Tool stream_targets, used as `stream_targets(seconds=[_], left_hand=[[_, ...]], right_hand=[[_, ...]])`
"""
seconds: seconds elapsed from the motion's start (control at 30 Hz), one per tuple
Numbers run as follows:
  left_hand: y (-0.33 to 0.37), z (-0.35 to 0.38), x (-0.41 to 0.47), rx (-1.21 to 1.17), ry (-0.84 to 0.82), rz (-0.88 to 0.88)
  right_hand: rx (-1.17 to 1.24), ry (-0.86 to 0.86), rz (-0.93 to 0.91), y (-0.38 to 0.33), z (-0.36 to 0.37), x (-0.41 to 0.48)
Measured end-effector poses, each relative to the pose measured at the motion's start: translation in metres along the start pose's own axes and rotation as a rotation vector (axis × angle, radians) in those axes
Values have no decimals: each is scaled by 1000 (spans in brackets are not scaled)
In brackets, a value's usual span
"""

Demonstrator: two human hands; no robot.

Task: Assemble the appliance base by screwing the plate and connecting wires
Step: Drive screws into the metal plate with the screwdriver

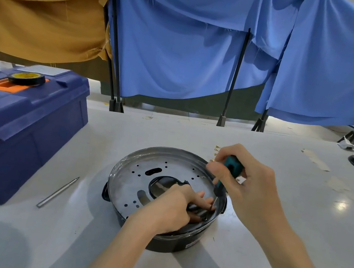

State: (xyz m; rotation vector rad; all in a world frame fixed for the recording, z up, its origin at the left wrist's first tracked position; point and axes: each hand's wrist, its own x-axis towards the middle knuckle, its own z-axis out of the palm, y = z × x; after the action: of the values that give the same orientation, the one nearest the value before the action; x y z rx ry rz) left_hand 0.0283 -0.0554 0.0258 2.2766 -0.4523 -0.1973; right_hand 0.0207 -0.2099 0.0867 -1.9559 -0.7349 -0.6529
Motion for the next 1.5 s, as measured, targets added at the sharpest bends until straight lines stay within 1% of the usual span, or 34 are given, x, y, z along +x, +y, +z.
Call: stream_targets(seconds=[0.07, 0.1, 0.17, 0.23, 0.37, 0.43, 0.5, 0.57, 0.63, 0.7, 0.77, 0.8, 0.87, 0.9, 0.93, 1.0, 1.07, 1.13, 1.2, 1.23, 1.27, 1.33, 1.37, 1.4, 1.43, 1.5], left_hand=[[1, 0, 1, 64, 2, -9], [2, -1, 1, 90, 5, -9], [2, -2, -1, 86, 10, -12], [2, -4, -4, 55, 3, -9], [5, -6, -7, -170, -55, -31], [9, -7, -8, -203, -52, 7], [11, -8, -8, -180, -32, 66], [10, -7, -7, -144, -11, 88], [11, -5, -7, -131, 0, 89], [12, -3, -7, -115, 4, 111], [12, -1, -7, -69, 28, 125], [11, -2, -7, -53, 44, 117], [10, -2, -7, -49, 63, 117], [10, -2, -7, -53, 60, 125], [10, -2, -7, -54, 51, 124], [10, -1, -6, -63, 32, 95], [11, -1, -7, -55, 11, 70], [13, 0, -7, -38, 13, 78], [15, 0, -7, 1, 42, 89], [15, 0, -7, 13, 58, 90], [16, 0, -8, 19, 73, 95], [15, -1, -8, 14, 79, 97], [15, -1, -9, -13, 65, 97], [15, -1, -10, -31, 49, 95], [15, -1, -10, -35, 35, 89], [15, -2, -9, -23, 19, 82]], right_hand=[[11, -147, 94, 0, -6, -1], [16, -209, 107, 0, -9, -1], [91, -245, 86, 0, -12, -1], [85, -164, 35, -1, -8, 2], [-191, 136, -91, 7, 4, 11], [-287, 212, -138, 9, 5, 13], [-399, 252, -161, 6, 5, 15], [-506, 287, -169, 3, 6, 17], [-562, 275, -177, 2, 7, 17], [-573, 227, -157, 0, 7, 15], [-506, 132, -89, -3, 6, 13], [-404, 41, -29, -3, 5, 14], [-120, -177, 117, -1, 0, 15], [-12, -228, 148, 1, -4, 15], [36, -221, 141, 4, -7, 16], [20, -115, 95, 6, -8, 16], [-58, 23, 22, 6, -4, 15], [-190, 146, -73, 5, 5, 14], [-280, 187, -83, 1, 11, 17], [-265, 157, -52, -1, 11, 18], [-181, 102, -4, -1, 9, 19], [115, -85, 102, -1, 1, 18], [255, -172, 132, 0, -3, 17], [350, -221, 141, 1, -7, 16], [386, -220, 141, 3, -9, 14], [351, -110, 146, 4, -8, 13]])
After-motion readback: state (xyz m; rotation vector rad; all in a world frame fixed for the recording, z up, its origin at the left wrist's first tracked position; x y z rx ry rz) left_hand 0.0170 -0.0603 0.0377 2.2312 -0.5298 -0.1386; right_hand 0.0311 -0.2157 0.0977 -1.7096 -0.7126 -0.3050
